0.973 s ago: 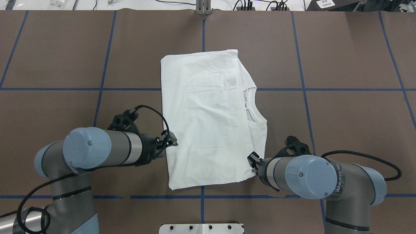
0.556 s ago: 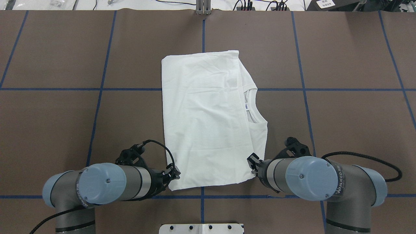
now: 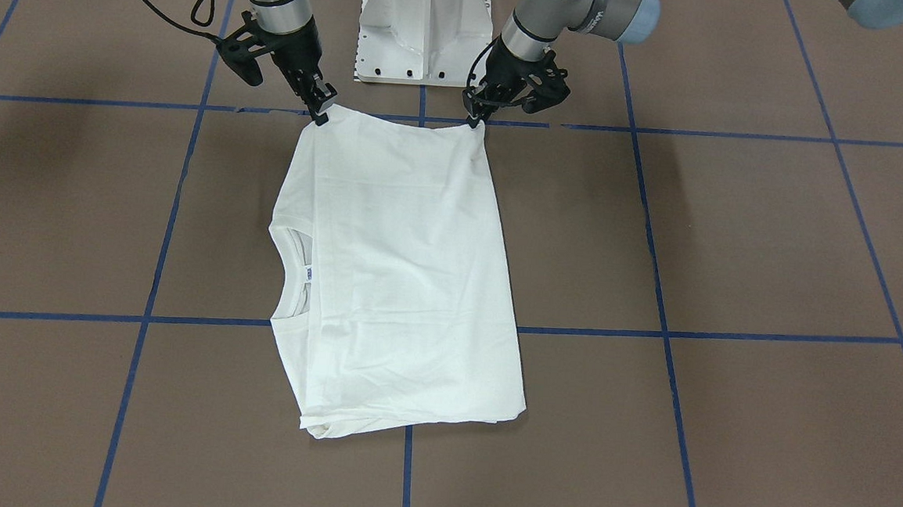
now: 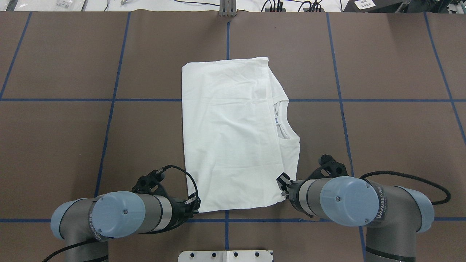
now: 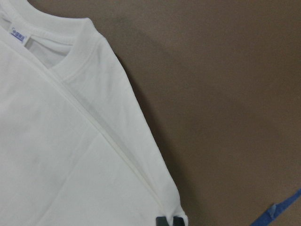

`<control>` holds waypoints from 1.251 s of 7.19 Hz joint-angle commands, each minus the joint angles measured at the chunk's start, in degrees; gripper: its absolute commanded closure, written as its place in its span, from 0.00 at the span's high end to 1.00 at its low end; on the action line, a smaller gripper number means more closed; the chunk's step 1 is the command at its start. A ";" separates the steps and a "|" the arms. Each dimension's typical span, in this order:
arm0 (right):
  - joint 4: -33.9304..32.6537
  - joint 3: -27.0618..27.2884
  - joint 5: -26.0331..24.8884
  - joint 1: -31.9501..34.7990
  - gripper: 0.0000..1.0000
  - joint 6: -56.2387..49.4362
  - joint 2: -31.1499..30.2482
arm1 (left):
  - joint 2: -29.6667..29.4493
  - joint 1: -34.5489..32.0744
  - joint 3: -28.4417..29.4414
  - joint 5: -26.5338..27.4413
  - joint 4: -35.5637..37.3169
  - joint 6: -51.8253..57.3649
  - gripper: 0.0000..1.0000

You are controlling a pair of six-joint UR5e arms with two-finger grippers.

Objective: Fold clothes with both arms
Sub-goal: 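Lift the near edge with both grippers and fold it toward the far edge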

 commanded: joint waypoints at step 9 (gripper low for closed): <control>-1.31 4.60 14.26 17.87 0.00 -4.14 4.80 | -9.68 -14.09 -7.40 -0.87 12.90 12.85 0.00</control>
